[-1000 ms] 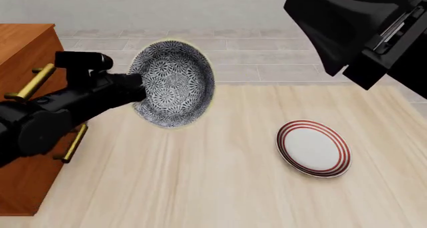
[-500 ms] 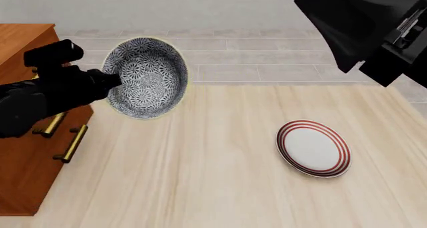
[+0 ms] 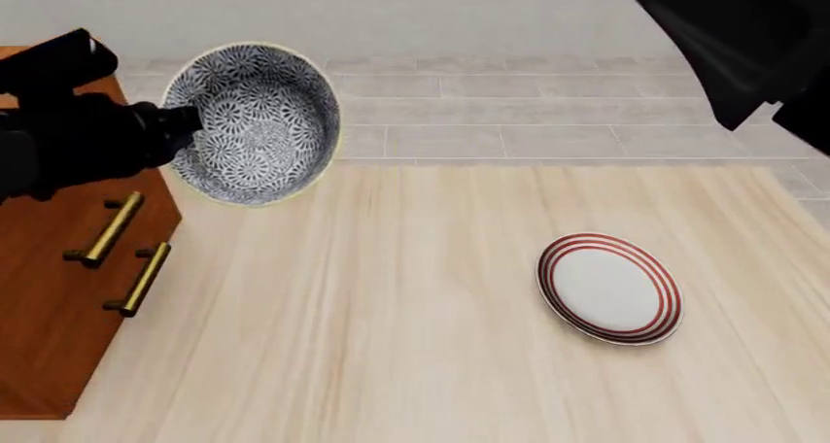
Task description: Put the bowl on top of the cabinet.
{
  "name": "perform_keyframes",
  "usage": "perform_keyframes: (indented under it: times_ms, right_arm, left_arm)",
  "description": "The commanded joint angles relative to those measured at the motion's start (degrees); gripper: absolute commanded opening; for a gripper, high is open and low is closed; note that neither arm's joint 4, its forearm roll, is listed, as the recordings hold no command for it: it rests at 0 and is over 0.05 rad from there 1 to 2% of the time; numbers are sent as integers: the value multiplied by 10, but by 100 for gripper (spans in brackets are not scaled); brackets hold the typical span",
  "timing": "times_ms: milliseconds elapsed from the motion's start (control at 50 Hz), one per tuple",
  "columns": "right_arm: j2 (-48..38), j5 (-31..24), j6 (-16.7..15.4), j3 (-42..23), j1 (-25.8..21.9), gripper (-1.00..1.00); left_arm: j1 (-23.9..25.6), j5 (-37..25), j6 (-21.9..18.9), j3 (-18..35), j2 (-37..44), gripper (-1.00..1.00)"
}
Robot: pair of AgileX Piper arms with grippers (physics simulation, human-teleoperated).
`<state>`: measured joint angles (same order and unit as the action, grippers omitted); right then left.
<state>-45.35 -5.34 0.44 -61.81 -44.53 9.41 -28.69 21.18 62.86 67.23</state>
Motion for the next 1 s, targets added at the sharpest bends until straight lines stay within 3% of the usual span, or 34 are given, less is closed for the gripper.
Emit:
perform_keyframes:
  times_ms: [20,120,220,400,480,560,700,1000]
  right_arm:
    - [4,-7,-3,-5,-8,100]
    - [6,-11,-2,-7,-12,100]
    - [3,-8,-3,-6,-15,100]
    - [-5,-1,1,-4,-20,100]
    - [-14,9,2,-2,-24,100]
    - [-20,16,4,-2,-26,100]
    - [-16,13,5,-3,-26,100]
    - [-15,12,2,-2,-24,100]
  left_arm:
    - [-5,-43,-12,44,-5,-100]
    - [-7,-62,-2,58,3,-100]
    - [-24,-95,-22,94,7,-100]
    - [-88,-131,-99,104,6,-100]
    - [-91,-141,-125,111,6,-100]
    - [-70,-152,-107,118,25,-100]
    - [-98,-180,-127,146,17,-100]
    - [-136,-209,-112,196,15,-100]
